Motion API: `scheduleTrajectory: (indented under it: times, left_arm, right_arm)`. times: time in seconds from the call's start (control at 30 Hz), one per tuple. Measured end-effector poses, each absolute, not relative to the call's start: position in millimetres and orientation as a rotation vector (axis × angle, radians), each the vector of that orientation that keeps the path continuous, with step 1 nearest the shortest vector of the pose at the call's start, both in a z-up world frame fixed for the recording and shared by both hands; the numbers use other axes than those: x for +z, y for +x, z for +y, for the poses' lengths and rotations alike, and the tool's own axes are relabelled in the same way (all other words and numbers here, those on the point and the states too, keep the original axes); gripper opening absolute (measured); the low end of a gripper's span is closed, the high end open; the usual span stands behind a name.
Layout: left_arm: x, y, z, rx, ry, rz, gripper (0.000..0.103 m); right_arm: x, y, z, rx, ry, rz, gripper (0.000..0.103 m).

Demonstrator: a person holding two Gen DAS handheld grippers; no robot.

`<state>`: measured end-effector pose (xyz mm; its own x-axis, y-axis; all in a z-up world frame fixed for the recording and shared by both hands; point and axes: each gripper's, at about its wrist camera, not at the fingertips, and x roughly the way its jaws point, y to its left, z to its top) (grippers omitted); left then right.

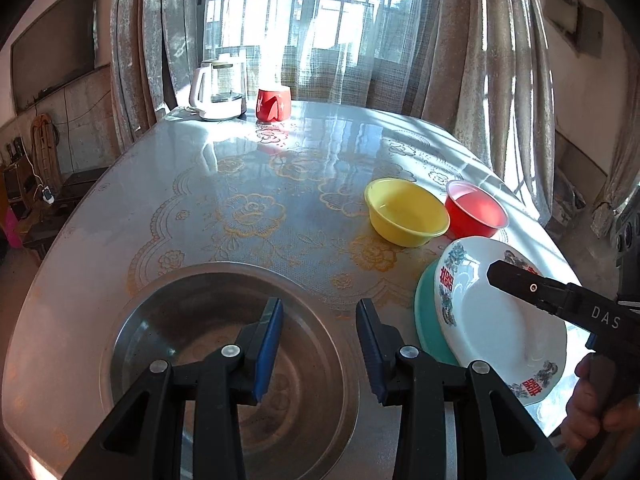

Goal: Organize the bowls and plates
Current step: 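Move both grippers over to the yellow plastic bowl rim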

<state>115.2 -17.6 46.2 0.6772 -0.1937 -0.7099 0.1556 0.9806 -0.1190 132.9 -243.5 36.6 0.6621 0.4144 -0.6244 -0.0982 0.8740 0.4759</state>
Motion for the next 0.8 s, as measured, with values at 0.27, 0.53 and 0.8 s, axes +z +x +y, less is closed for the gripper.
scheduleTrajectory:
  times: [0.27, 0.53, 0.8]
  left_arm:
    - [41.4, 143.6, -35.2, -0.224, -0.072, 0.856, 0.039]
    - [37.5, 168.6, -53.6, -0.225, -0.039, 0.858, 0.039]
    - [35.1, 195.1, -58.0, -0.222, -0.060, 0.874, 0.039]
  right_arm:
    - [40.1, 162.2, -267.1, 0.259, 0.457, 0.818, 0.037]
    - [35.9, 203.4, -269.6, 0.228, 0.441, 0.879, 0.037]
    - [29.7, 235.2, -265.2, 0.205, 0.427, 0.947, 0.037]
